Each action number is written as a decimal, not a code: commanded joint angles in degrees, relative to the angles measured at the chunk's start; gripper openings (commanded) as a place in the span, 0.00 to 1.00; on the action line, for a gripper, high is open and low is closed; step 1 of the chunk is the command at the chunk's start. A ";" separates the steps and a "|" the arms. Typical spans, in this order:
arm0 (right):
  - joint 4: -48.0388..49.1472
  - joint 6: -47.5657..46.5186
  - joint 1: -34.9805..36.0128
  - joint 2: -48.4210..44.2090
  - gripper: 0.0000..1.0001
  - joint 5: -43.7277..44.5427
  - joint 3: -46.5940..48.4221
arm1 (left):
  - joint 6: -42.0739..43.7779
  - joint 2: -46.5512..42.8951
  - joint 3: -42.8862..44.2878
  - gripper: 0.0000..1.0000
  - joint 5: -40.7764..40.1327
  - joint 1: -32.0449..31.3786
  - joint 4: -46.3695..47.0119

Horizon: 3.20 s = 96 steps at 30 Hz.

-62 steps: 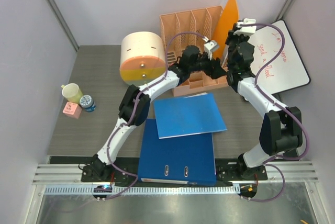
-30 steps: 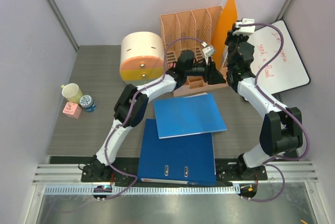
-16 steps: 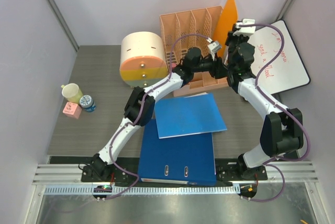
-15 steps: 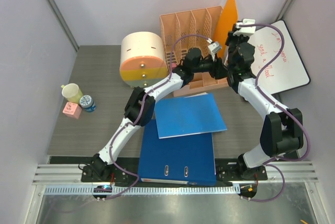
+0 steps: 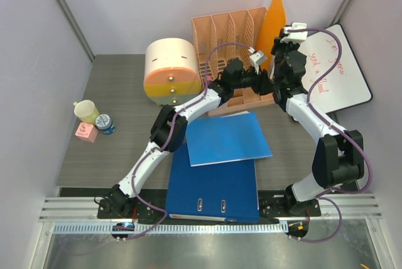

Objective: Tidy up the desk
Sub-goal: Place the folder in the storage box.

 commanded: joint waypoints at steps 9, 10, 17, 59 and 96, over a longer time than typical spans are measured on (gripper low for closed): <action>1.04 1.24 0.05 -5.02 0.01 -0.27 0.30 | 1.77 -1.65 1.33 0.52 -6.80 1.08 3.70; 1.04 1.33 0.05 -5.10 0.01 -0.10 0.30 | 1.85 -1.57 1.95 0.52 -6.81 1.08 3.70; 0.61 1.68 0.14 -5.55 0.01 -0.45 -0.23 | 2.12 -1.56 2.22 0.52 -8.57 1.43 4.40; -1.24 3.61 -0.03 7.81 0.01 2.62 1.62 | 3.44 -1.47 -3.03 0.48 -9.45 3.88 5.63; -60.99 26.66 13.85 -16.18 0.52 20.83 1.08 | 27.75 -39.78 -27.12 0.49 -13.40 7.49 -42.60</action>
